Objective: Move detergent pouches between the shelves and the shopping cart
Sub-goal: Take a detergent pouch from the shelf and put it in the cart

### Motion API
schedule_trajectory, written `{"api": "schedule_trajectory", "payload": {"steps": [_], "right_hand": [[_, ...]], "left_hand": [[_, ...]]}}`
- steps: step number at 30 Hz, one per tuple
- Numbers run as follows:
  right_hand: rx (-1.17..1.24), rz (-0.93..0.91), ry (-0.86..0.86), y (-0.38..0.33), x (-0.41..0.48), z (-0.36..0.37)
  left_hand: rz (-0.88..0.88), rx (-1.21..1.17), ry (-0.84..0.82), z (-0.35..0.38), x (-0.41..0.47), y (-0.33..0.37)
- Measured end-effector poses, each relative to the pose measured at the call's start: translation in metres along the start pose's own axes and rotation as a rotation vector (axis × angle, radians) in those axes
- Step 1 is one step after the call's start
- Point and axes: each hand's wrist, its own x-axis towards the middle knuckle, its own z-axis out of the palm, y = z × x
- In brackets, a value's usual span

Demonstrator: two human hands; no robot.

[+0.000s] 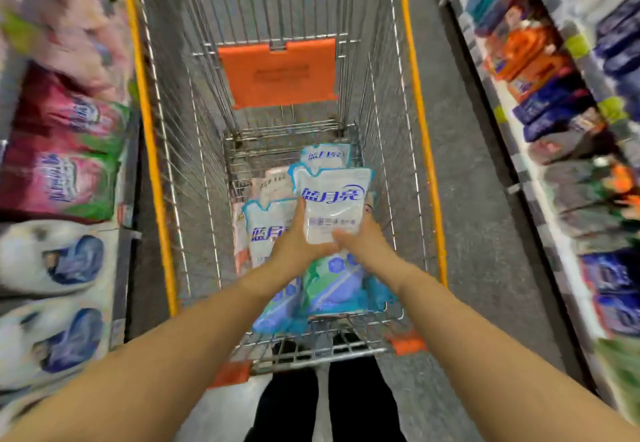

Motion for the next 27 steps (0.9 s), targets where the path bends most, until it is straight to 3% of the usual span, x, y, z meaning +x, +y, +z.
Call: {"api": "schedule_trajectory", "payload": {"steps": [6,15,21,27], "right_hand": [[-0.232,0.278,-0.118,0.070,0.011,0.040],[-0.470,0.300,-0.086,0.084,0.018,0.046],[-0.468,-0.037,0.082,0.036,0.003,0.026],[-0.398,-0.387,0.068,-0.046,-0.026,0.024]], "left_hand": [[-0.367,0.258,-0.128,0.016,-0.002,-0.071],[-0.449,0.444,-0.009,0.030,-0.002,-0.073],[-0.453,0.547,0.100,0.007,-0.020,-0.022],[-0.240,0.398,0.489,-0.037,-0.073,0.056]]}}
